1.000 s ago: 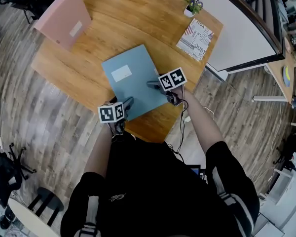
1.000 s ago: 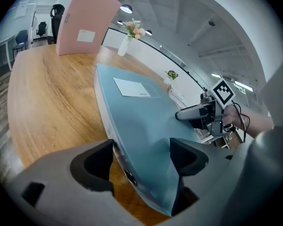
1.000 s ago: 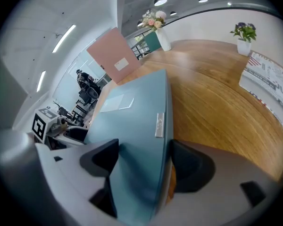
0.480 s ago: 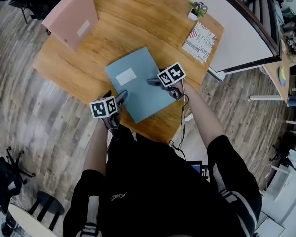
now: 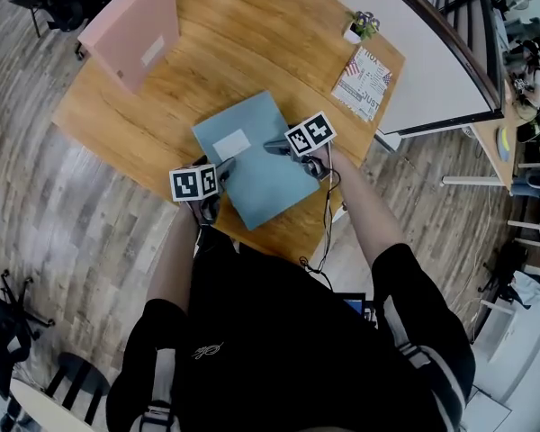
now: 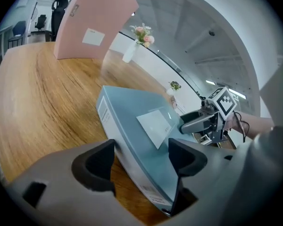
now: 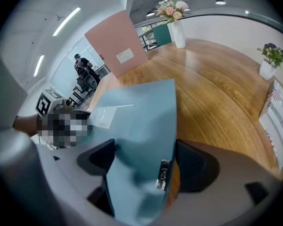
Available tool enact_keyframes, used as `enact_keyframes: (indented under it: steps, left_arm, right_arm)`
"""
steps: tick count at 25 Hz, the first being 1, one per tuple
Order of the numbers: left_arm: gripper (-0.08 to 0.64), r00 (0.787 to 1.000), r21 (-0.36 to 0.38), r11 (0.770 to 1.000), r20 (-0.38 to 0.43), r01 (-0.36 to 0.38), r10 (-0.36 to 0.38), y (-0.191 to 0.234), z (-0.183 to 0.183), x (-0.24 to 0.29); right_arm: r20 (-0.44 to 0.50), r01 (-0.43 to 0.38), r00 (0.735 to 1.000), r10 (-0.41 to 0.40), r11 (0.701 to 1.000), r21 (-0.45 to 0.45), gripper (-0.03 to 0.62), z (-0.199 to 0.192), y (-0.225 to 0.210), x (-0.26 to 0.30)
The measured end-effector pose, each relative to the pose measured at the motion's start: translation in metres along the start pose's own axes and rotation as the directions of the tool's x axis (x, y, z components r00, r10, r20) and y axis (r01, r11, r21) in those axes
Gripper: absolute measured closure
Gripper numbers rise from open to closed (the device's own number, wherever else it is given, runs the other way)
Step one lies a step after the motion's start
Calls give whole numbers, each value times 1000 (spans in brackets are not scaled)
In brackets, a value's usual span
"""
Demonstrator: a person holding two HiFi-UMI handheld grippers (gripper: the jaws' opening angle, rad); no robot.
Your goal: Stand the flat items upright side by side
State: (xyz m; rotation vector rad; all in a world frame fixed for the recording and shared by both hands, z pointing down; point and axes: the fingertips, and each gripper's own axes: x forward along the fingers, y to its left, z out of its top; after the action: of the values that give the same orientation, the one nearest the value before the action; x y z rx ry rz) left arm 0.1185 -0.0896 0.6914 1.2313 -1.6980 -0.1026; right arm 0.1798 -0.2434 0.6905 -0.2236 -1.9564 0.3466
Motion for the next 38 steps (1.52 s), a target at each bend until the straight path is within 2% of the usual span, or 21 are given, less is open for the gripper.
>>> enact_keyframes:
  steps: [4, 8, 18, 23, 28, 34, 38]
  left_arm:
    - [202, 999, 20, 1000, 31, -10, 9, -1, 6, -4]
    - [204, 995, 79, 996, 97, -35, 27, -2, 24, -16]
    - [204, 962, 252, 960, 268, -123, 53, -10, 78, -55]
    - [204, 940, 347, 923, 338, -168, 44, -22, 96, -68]
    - [221, 909, 398, 895, 417, -201, 19, -33, 110, -87]
    - [227, 876, 497, 823, 483, -275, 2, -50, 123, -104]
    - [227, 850, 536, 775, 527, -334, 1, -61, 130, -114]
  right_arm:
    - [83, -7, 997, 8, 1000, -13, 187, 6, 3, -2]
    - [194, -10, 981, 19, 999, -45, 187, 26, 14, -12]
    - [423, 49, 906, 2, 993, -109, 187, 70, 35, -42]
    - [517, 96, 856, -12, 986, -136, 186, 81, 39, -61]
    - [600, 144, 800, -13, 975, -170, 184, 90, 48, -77]
    - [681, 221, 732, -24, 954, -203, 183, 99, 54, -97]
    - [724, 279, 689, -41, 937, -212, 181, 105, 57, -107]
